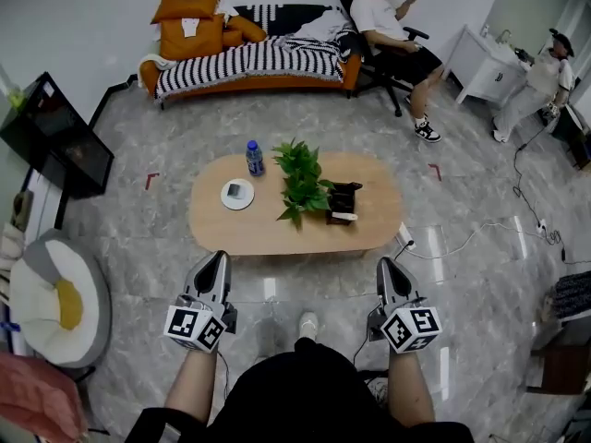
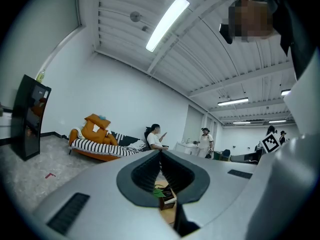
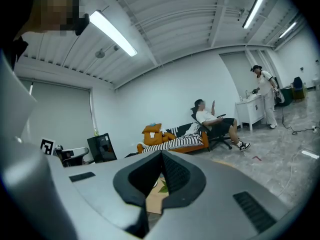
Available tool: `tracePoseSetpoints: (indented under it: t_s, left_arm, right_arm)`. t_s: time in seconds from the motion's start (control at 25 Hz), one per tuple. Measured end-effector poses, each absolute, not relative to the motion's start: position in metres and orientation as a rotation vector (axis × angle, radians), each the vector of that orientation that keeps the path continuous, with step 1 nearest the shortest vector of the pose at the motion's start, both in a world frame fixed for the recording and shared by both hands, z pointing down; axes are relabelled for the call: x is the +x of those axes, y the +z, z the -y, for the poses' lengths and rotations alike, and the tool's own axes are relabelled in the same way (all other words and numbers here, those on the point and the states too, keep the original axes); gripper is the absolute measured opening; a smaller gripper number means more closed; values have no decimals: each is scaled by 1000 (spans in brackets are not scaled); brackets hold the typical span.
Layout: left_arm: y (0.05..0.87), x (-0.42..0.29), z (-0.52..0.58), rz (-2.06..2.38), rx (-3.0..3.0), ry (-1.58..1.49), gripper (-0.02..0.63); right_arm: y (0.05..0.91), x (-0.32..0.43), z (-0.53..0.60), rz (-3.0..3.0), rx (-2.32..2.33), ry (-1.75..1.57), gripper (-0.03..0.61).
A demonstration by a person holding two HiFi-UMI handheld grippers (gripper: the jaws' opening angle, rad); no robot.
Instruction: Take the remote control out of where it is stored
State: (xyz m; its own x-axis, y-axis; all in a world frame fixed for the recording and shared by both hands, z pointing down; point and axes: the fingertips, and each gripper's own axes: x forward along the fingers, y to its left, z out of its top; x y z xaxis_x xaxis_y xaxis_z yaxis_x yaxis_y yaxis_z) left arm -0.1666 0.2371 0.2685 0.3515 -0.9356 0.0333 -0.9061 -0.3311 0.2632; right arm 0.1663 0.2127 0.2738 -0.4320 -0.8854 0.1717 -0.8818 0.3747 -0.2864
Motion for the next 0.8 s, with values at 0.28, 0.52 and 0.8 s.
tracePoseSetpoints:
  t_s: [0.28, 0.52, 0.8]
  left_arm:
    - [278, -138, -208, 1679, 2340, -141, 15]
    - [286, -114, -192, 1693, 2311, -106, 15]
    - [291, -98, -180, 1686, 2313, -68, 15]
  right_arm:
    - [290, 190, -173, -2621, -1639, -568, 6]
    - [303, 210, -153, -2628, -1614, -615, 6]
    - [317, 214, -137, -2648, -1600, -652, 6]
